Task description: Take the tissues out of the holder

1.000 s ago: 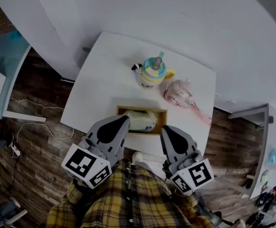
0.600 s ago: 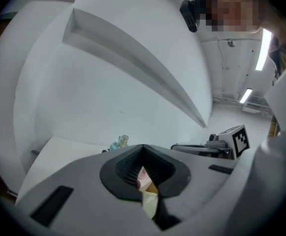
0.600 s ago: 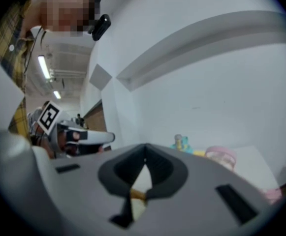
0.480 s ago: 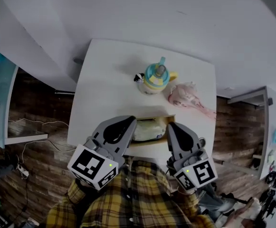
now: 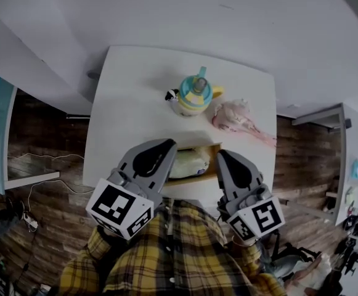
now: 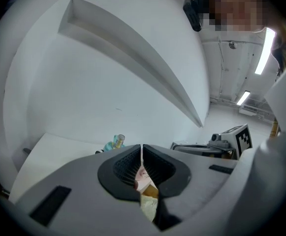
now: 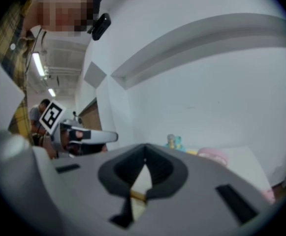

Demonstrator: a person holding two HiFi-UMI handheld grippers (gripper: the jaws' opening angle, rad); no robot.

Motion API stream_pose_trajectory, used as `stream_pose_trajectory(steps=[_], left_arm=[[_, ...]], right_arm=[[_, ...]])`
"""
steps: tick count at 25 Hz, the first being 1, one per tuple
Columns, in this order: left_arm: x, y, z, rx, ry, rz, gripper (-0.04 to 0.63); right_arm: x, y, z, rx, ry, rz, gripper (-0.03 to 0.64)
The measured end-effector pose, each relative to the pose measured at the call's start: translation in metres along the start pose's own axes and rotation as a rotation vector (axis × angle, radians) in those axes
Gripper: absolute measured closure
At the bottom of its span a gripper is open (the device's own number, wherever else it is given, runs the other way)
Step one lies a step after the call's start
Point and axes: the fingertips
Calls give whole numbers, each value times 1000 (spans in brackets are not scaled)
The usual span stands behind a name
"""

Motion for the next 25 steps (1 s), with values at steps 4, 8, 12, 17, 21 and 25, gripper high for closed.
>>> stream_pose_trajectory(steps=[4, 8, 12, 17, 21, 25], left_arm=[[3, -2, 8, 11, 1, -8, 577], [9, -3, 17, 3, 15, -17, 493], [17, -2, 25, -21, 26, 13, 456], [23, 6, 36, -94, 42, 56, 394], [21, 15, 40, -165, 21, 108, 394], [23, 25, 44, -234, 35, 155, 395]], right_arm=[[6, -2, -2, 0, -13, -10, 604], [12, -3, -6, 4, -31, -11, 604], [17, -4, -7, 9, -44, -16, 604], [22, -7, -7, 15, -56, -16, 604], [25, -8, -7, 18, -60, -11, 604], [25, -5, -7, 14, -64, 1, 604]])
Point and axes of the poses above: the fingertips, and each gripper's own axes: z forward along the fingers, x to its right, y out of its underside, and after that the axes turned 8 degrees about -x, right-handed
